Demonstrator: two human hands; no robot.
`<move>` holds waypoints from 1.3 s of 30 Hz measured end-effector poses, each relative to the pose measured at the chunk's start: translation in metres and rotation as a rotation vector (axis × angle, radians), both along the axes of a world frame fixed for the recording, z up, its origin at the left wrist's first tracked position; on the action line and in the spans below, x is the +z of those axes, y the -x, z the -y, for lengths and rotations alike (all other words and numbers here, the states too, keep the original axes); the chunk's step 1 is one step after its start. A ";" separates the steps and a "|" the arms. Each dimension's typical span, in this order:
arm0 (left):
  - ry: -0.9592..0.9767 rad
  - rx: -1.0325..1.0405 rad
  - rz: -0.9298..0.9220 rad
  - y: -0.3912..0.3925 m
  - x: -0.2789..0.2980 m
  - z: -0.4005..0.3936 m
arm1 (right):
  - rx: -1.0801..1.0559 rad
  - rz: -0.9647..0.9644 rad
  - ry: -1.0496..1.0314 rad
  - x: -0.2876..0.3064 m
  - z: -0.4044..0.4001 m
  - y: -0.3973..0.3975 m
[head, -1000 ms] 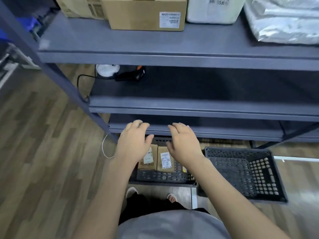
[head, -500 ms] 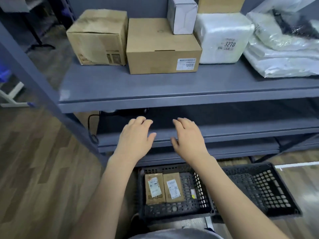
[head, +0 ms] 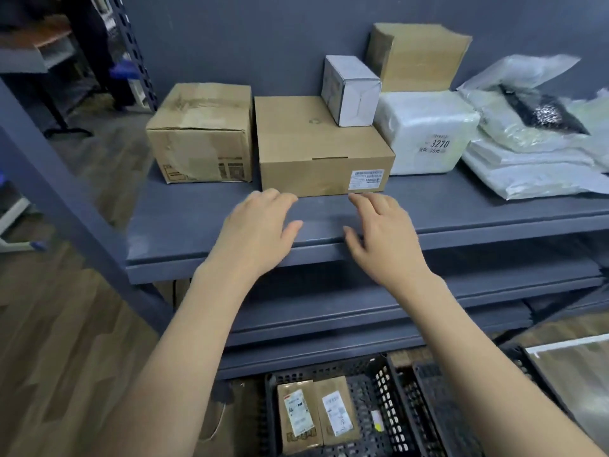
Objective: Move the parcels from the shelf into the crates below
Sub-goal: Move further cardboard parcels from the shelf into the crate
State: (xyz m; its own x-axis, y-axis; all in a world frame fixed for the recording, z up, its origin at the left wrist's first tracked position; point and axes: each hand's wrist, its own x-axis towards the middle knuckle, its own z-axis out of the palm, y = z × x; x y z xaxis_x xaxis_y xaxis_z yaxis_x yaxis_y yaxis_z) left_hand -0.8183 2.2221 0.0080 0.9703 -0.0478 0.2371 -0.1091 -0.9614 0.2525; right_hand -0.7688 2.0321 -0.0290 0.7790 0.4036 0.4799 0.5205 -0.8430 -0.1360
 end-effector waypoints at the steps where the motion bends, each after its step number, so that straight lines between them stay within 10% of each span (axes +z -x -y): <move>1: -0.028 -0.006 0.009 -0.008 0.006 -0.001 | 0.007 0.003 0.026 0.008 0.003 -0.010; 11: -0.385 0.054 -0.058 -0.149 0.091 -0.005 | -0.096 -0.099 0.203 0.103 0.006 -0.149; 24: -0.151 0.085 -0.230 -0.237 0.101 0.042 | -0.086 -0.144 0.296 0.109 0.008 -0.226; 39: 0.132 -0.024 0.114 -0.186 0.066 0.053 | 0.109 -0.080 -0.035 0.089 0.029 -0.151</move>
State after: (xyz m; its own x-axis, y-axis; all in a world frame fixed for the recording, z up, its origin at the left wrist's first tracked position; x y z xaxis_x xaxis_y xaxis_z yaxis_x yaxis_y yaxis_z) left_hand -0.6325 2.1694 0.0740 0.9358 -0.0322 0.3511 -0.1671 -0.9174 0.3611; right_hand -0.6182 2.0027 0.0601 0.7678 0.4721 0.4331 0.5951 -0.7760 -0.2091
